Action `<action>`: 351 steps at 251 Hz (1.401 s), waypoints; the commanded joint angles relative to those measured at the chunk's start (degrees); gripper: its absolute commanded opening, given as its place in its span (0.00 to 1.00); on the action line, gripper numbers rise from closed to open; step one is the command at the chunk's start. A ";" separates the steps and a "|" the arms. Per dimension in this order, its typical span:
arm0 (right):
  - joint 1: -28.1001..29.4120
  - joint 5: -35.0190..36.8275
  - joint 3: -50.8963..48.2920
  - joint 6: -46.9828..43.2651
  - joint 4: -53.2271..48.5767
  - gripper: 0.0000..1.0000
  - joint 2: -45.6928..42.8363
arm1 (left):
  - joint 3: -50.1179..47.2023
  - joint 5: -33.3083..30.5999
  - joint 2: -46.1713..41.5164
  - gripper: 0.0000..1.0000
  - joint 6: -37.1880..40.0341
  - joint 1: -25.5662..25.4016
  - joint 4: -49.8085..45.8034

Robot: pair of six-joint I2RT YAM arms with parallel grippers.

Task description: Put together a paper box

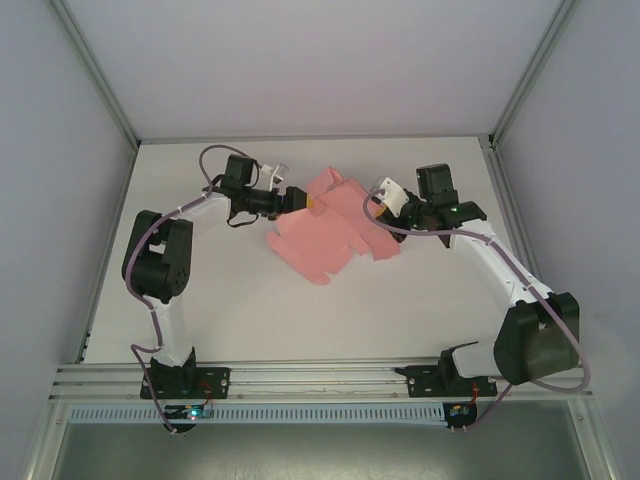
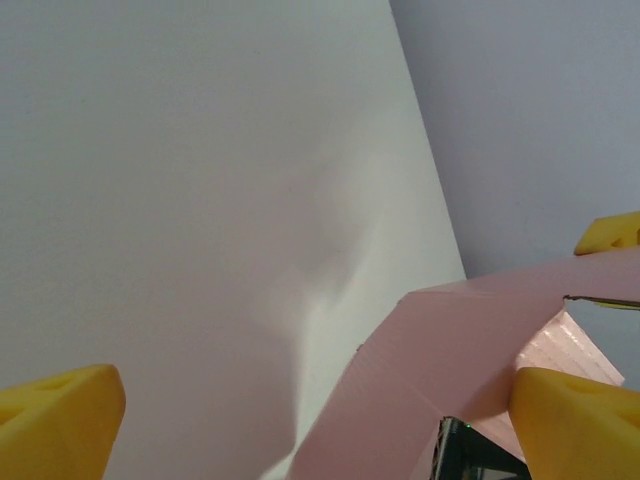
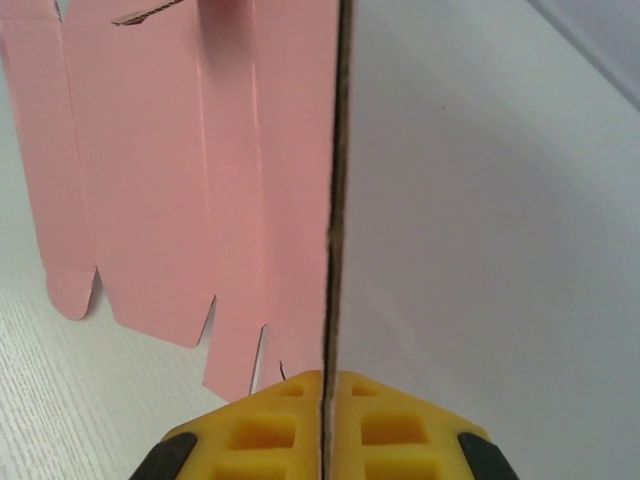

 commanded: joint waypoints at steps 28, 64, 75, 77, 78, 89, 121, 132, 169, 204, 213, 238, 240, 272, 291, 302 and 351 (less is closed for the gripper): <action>1.98 4.08 -1.26 -0.48 4.51 0.00 0.51 | -0.71 -3.59 -3.59 0.99 5.03 -3.26 -6.08; 6.72 19.22 -0.92 -8.21 2.64 0.00 2.74 | -4.15 -12.29 -8.44 1.00 8.87 -2.06 -14.09; 8.12 23.16 -0.90 -9.93 3.18 0.00 3.90 | -5.41 -14.40 -9.85 1.00 9.07 -1.36 -15.49; 8.30 23.70 -0.90 -10.22 3.29 0.00 4.18 | -5.61 -14.72 -10.11 1.00 9.07 -1.16 -15.69; 8.34 23.98 -0.90 -10.37 3.34 0.00 4.30 | -5.70 -14.89 -10.13 1.00 9.07 -1.07 -15.75; 9.27 26.74 -0.64 -11.88 3.70 0.00 5.69 | -6.81 -15.97 -11.35 1.00 8.69 -0.24 -16.24; 10.87 32.08 -1.36 -15.99 8.04 0.00 8.81 | -9.18 -17.60 -14.16 1.00 6.54 2.45 -15.39; 11.39 33.30 -1.76 -17.37 9.88 0.00 9.57 | -9.65 -17.67 -14.83 1.00 6.21 3.32 -14.77; 12.52 34.27 -1.09 -19.80 12.14 0.00 10.47 | -8.92 -20.65 -16.09 1.00 5.81 5.16 -14.58; 13.17 36.11 -1.12 -22.79 14.11 0.00 11.02 | -3.69 -25.96 -11.42 1.00 4.09 6.40 -13.59; 13.27 36.67 -0.86 -23.59 13.88 0.00 11.61 | -2.01 -26.24 -9.47 1.00 3.20 6.74 -12.47; 13.18 37.01 0.34 -24.75 12.45 0.00 13.68 | 2.59 -21.93 -3.16 1.00 -0.82 8.04 -6.14; 13.17 37.01 0.49 -24.71 12.33 0.00 13.90 | 3.09 -21.57 -2.60 1.00 -1.05 8.11 -5.75; 12.10 35.48 4.06 -24.72 9.06 0.00 18.16 | 12.50 -14.71 6.17 1.00 -3.31 8.32 -1.74; 11.09 35.56 6.75 -24.46 7.77 0.00 21.21 | 16.65 -10.41 9.49 1.00 -3.89 8.08 -0.75; 10.47 35.35 8.53 -24.24 6.81 0.00 22.80 | 19.08 -8.99 10.69 1.00 -3.18 7.77 -2.70; 8.35 36.13 11.32 -25.12 11.12 0.00 28.22 | 24.97 -5.41 12.17 1.00 4.95 7.72 -14.50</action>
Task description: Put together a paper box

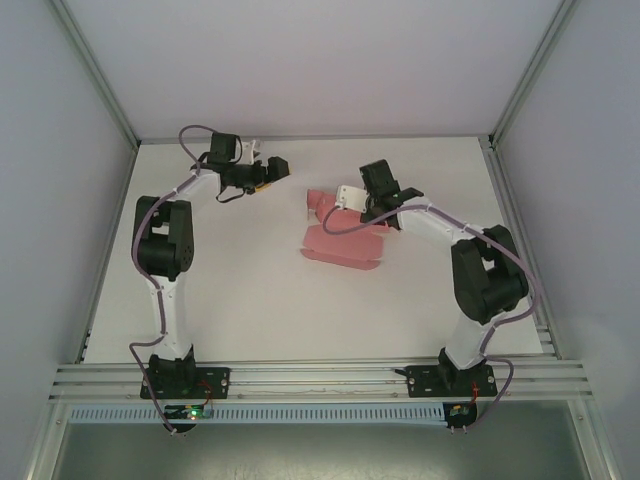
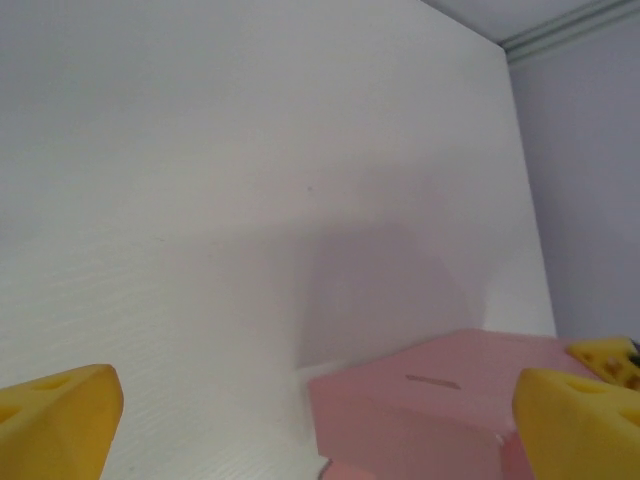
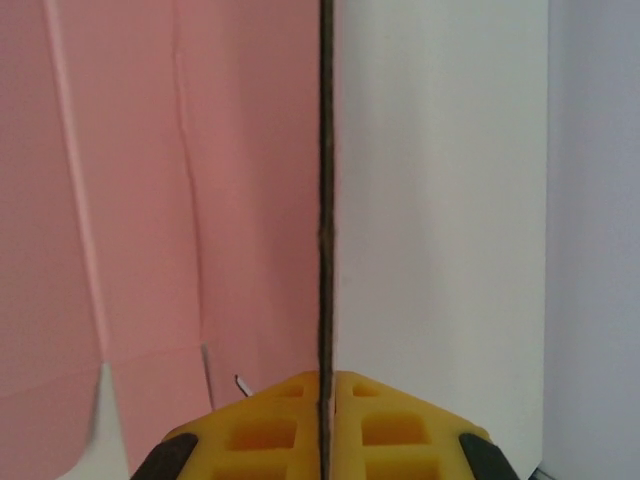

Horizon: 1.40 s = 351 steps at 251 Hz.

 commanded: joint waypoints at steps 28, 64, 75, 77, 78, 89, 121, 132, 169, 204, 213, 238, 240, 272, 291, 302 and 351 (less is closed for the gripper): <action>-0.71 2.19 1.14 -2.59 4.00 0.00 6.23 | 10.02 1.67 0.25 0.99 17.14 0.06 -22.62; 1.12 -3.63 3.39 -1.42 -1.31 0.00 5.58 | 2.01 -5.53 -3.96 1.00 19.32 1.26 -22.39; 2.12 -6.27 3.53 -0.97 -3.47 0.00 4.75 | -2.14 -5.33 -5.73 1.00 17.01 2.26 -18.43; 2.28 -6.73 3.61 -0.95 -3.92 0.00 4.53 | -2.83 -5.28 -6.06 1.00 16.57 2.46 -17.75; 2.44 -6.98 3.64 -0.93 -4.16 0.00 4.46 | -3.15 -5.30 -6.24 1.00 16.41 2.56 -17.45; 3.46 -9.16 4.30 -0.49 -7.17 0.00 3.89 | -6.60 -6.09 -7.74 1.00 14.28 3.70 -14.37; 5.73 -16.71 8.23 0.48 -17.60 0.00 4.00 | -14.44 -6.02 -10.37 1.00 8.38 6.62 -5.57; 6.35 -18.47 10.16 0.69 -21.15 0.00 4.34 | -15.10 -4.83 -10.57 1.00 8.61 7.06 -5.56; 7.25 -22.92 16.99 0.26 -31.75 0.00 5.30 | -18.57 -4.79 -12.65 1.00 10.25 7.06 -5.45; 8.02 -15.82 16.14 1.18 -26.70 0.00 6.27 | -22.57 -0.14 -13.78 0.99 11.27 6.92 -3.81; 8.28 -13.57 14.18 2.66 -22.06 0.00 6.25 | -23.79 1.35 -13.84 0.99 11.11 6.67 -2.56; 9.44 -7.67 7.19 3.36 -8.53 0.00 5.06 | -26.43 3.89 -14.01 0.97 11.22 5.69 -0.09; 9.64 -6.92 6.52 3.21 -7.19 0.00 4.89 | -26.61 4.02 -13.98 0.97 11.21 5.60 0.15; 11.19 -0.80 -0.88 1.55 7.16 0.04 3.75 | -27.00 5.16 -12.91 0.96 10.80 3.96 1.85; 11.61 1.36 -2.19 0.72 9.55 0.08 4.33 | -26.30 7.28 -12.09 0.93 11.44 3.36 1.62; 12.20 4.51 -3.06 -0.86 11.12 0.08 5.02 | -26.68 8.56 -12.13 0.93 11.46 3.22 2.62; 12.89 7.56 -7.13 0.60 18.05 0.00 3.15 | -29.86 13.80 -14.27 0.83 16.97 2.04 3.08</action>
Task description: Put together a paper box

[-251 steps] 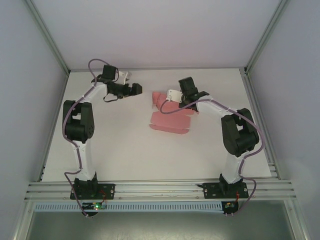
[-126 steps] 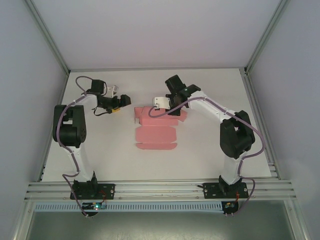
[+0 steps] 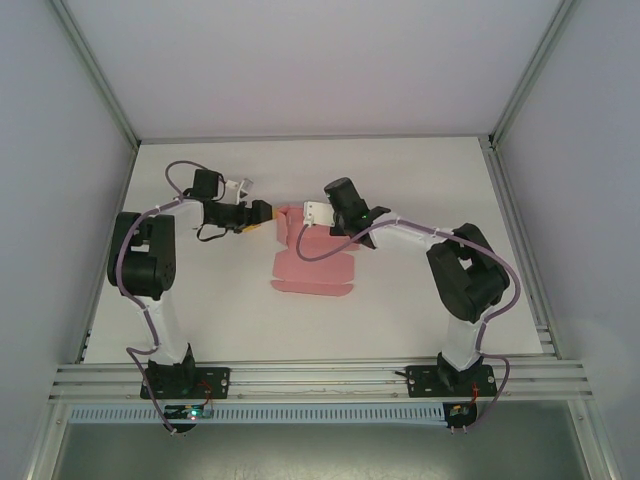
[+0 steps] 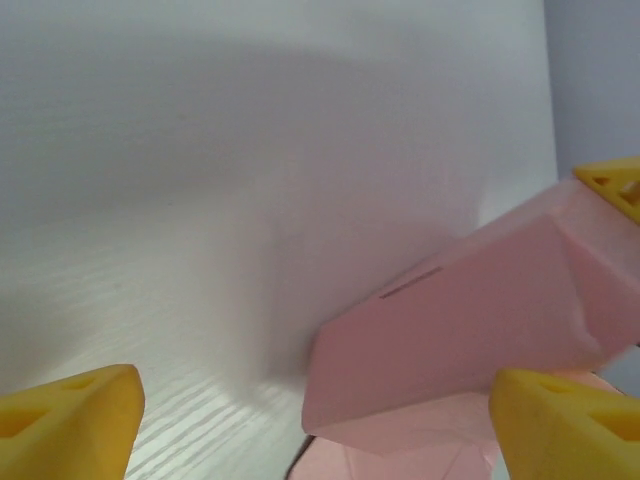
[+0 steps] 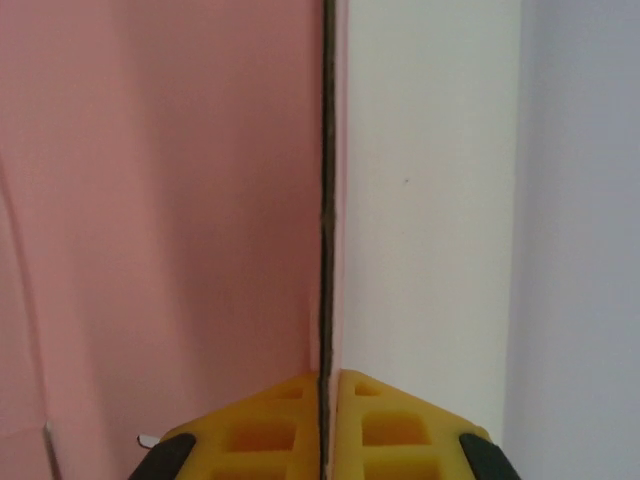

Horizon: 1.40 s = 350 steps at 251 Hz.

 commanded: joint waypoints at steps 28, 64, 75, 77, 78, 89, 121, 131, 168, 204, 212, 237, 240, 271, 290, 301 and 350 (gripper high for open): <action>1.49 2.59 -3.12 0.11 1.20 0.01 -1.51 | -0.73 5.97 -0.82 0.69 7.18 -3.43 0.66; 3.09 6.06 -4.66 -1.55 3.18 0.01 -1.33 | 0.54 5.55 -0.75 0.43 8.33 -6.94 0.89; 3.59 7.56 -5.28 -1.92 4.43 0.00 -1.00 | 0.60 5.08 -0.91 0.42 8.75 -7.82 0.71; 3.67 7.67 -5.29 -1.99 4.33 0.00 -1.03 | 0.63 5.04 -0.98 0.41 8.88 -7.95 0.67; 3.72 7.74 -5.30 -2.00 4.34 0.00 -0.99 | 0.56 5.00 -0.99 0.41 8.87 -8.02 0.62; 4.07 8.59 -5.55 -1.75 5.05 0.00 -0.71 | 0.39 4.57 -1.42 0.39 9.34 -8.67 0.62; 4.70 9.66 -6.33 -0.73 4.93 0.00 -1.31 | -0.43 1.72 -2.88 0.37 9.22 -9.28 0.94; 4.77 9.86 -6.77 -0.29 4.93 0.00 -1.77 | -1.03 -1.45 -3.64 0.34 8.28 -9.37 1.72; 5.86 9.45 -8.11 0.19 3.07 0.00 -3.50 | -2.64 -14.85 -6.06 0.33 5.27 -9.65 3.69; 7.64 11.40 -8.86 -0.74 3.01 0.00 -3.17 | -3.30 -12.04 -7.41 0.41 6.30 -10.26 6.74; 8.11 12.50 -8.95 -0.65 3.62 0.00 -2.81 | -3.26 -11.65 -7.46 0.42 6.86 -10.51 6.77; 9.26 15.12 -9.98 -0.62 6.60 0.00 -1.88 | -3.20 -10.20 -7.12 0.42 7.71 -11.17 7.67; 9.37 15.46 -10.15 -0.61 7.15 0.00 -1.84 | -3.20 -10.09 -7.03 0.42 7.72 -11.30 7.89; 10.36 16.20 -10.16 0.39 7.48 0.00 -1.46 | -2.89 -12.79 -6.88 0.35 7.93 -13.05 9.57; 10.77 15.62 -9.61 1.00 5.74 0.00 -1.44 | -3.67 -16.78 -7.60 0.30 7.23 -14.45 11.47; 11.14 15.21 -9.35 1.29 4.79 0.00 -1.55 | -4.57 -20.73 -8.31 0.30 6.84 -15.28 12.96; 12.30 8.39 -8.39 4.66 -3.77 0.00 -3.52 | -9.86 -37.22 -10.82 0.27 3.08 -18.65 20.69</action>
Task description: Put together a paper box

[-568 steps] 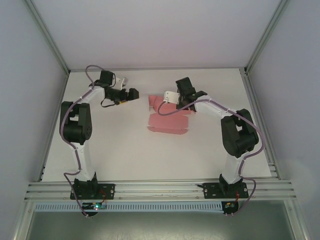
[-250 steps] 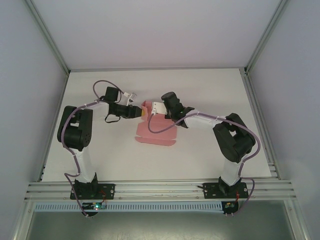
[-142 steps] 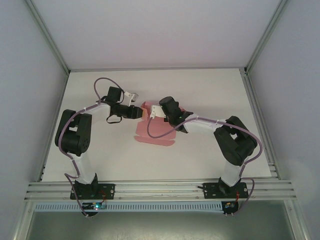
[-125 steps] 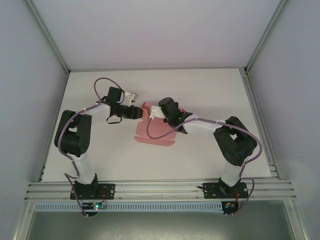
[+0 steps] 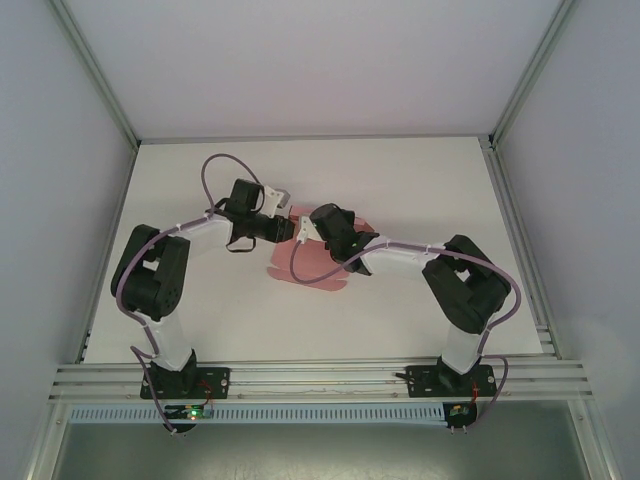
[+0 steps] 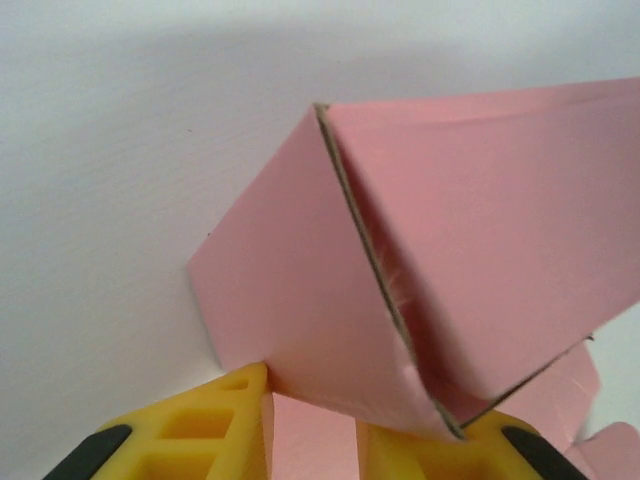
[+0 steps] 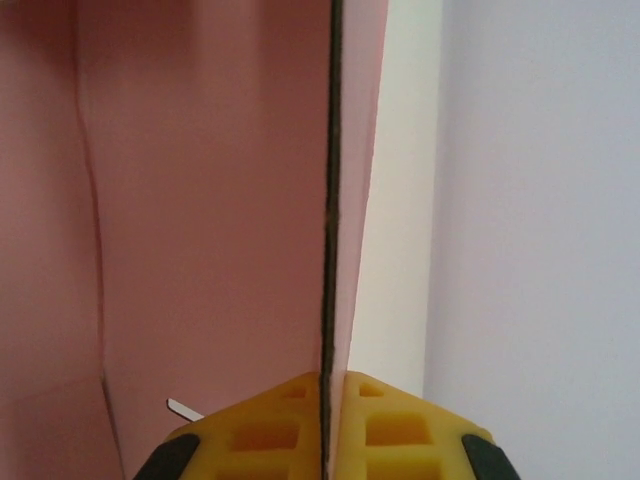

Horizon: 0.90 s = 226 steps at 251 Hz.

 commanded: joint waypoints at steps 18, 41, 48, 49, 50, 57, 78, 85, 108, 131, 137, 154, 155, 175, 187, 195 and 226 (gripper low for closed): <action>3.10 -15.49 0.86 3.28 -15.96 0.00 -0.96 | -5.55 -8.96 -3.52 0.31 -3.31 -2.30 17.06; 2.76 -18.04 1.72 3.61 -18.93 0.00 -0.87 | -8.52 -5.39 -4.49 0.31 -3.01 -2.26 21.85; 2.62 -18.70 2.21 3.66 -20.04 0.00 -0.55 | -9.16 -5.44 -4.73 0.32 -2.97 -2.31 23.16; 2.56 -18.82 2.30 3.62 -20.29 0.00 -0.52 | -9.17 -5.42 -4.73 0.32 -2.96 -2.31 23.29; 2.49 -18.97 2.39 3.60 -20.46 0.00 -0.45 | -9.27 -5.46 -4.78 0.33 -2.95 -2.26 23.49; 2.27 -19.75 3.08 3.53 -22.02 0.00 -0.14 | -9.69 -5.36 -5.02 0.37 -2.71 -2.33 24.43; 1.38 -20.69 4.78 3.53 -24.85 0.00 1.09 | -10.06 -5.03 -5.48 0.47 -1.45 -2.29 25.95; 1.00 -20.25 5.14 3.40 -25.12 0.00 1.52 | -9.89 -4.76 -5.47 0.50 -0.79 -2.30 25.89; 0.18 -16.80 3.94 0.90 -21.74 0.00 2.11 | -8.90 -5.56 -5.05 0.48 -0.44 -2.22 25.49; 0.31 -11.42 -0.57 -4.73 -12.76 0.00 2.29 | -7.56 -4.59 -3.98 0.39 -0.30 -2.04 23.68; 0.25 -10.25 -1.86 -6.44 -10.46 0.00 2.40 | -7.27 -3.53 -3.72 0.39 0.01 -1.81 22.99; 0.31 -7.09 -4.95 -9.85 -4.63 0.00 2.79 | -7.39 -1.32 -3.45 0.42 0.15 -1.48 22.42; 0.31 -6.91 -5.10 -9.95 -4.32 0.00 2.87 | -7.36 -1.03 -3.44 0.42 0.27 -1.45 22.31; 0.07 -3.70 -7.31 -11.78 0.81 0.00 3.35 | -7.90 2.98 -4.53 0.47 1.25 -0.39 20.16; -0.33 -2.11 -6.90 -10.79 1.33 0.00 3.67 | -7.91 5.14 -5.48 0.49 2.33 0.23 17.15; -0.71 -2.39 -6.05 -9.81 -0.57 0.00 3.58 | -7.76 5.32 -6.23 0.52 3.39 0.46 14.13; -1.18 -4.53 -6.31 -8.65 -0.59 0.00 1.68 | -7.95 2.38 -7.89 0.53 6.49 1.01 6.91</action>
